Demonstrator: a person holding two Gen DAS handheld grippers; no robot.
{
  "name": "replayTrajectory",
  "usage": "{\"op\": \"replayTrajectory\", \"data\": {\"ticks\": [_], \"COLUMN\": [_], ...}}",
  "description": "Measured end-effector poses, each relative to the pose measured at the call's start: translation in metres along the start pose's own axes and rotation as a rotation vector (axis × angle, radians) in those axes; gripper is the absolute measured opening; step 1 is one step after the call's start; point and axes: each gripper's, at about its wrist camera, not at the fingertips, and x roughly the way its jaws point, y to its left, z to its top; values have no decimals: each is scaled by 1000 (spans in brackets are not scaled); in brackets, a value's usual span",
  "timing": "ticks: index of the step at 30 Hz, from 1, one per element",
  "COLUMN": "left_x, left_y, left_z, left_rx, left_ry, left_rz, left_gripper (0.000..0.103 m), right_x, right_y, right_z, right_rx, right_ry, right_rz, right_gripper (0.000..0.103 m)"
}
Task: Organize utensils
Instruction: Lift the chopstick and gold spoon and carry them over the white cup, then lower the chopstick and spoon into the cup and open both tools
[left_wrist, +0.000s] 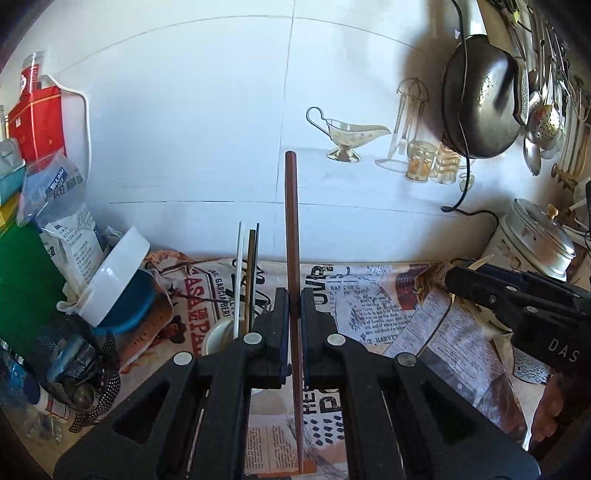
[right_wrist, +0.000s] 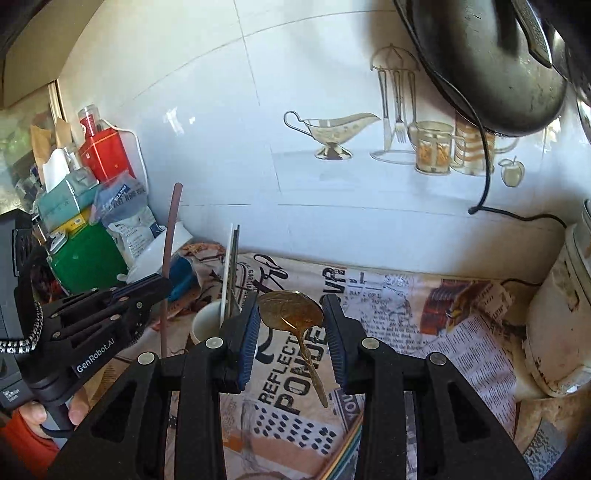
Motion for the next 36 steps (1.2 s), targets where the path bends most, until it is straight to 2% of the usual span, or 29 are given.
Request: {"op": "replayTrajectory", "data": {"ticks": [10,20,30,36], "left_x": [8,33,66,88], "left_y": [43,92,115,119], "left_z": [21,38,47,43], "left_rx": [-68,-134,-173,-198], "left_ry": [-53,-66,-71,-72], "left_rz": [6,19,17,3], "left_gripper": [4,4,4,4], "right_x": [32,76,102,129], "right_y": [35,63,75,64], "right_z": [32,53,46,21], "right_rx": [19,39,84,120], "right_ry": [-33,-27,2,86], "right_rz": [66,106,153,126], "right_gripper": [31,31,31,32]}}
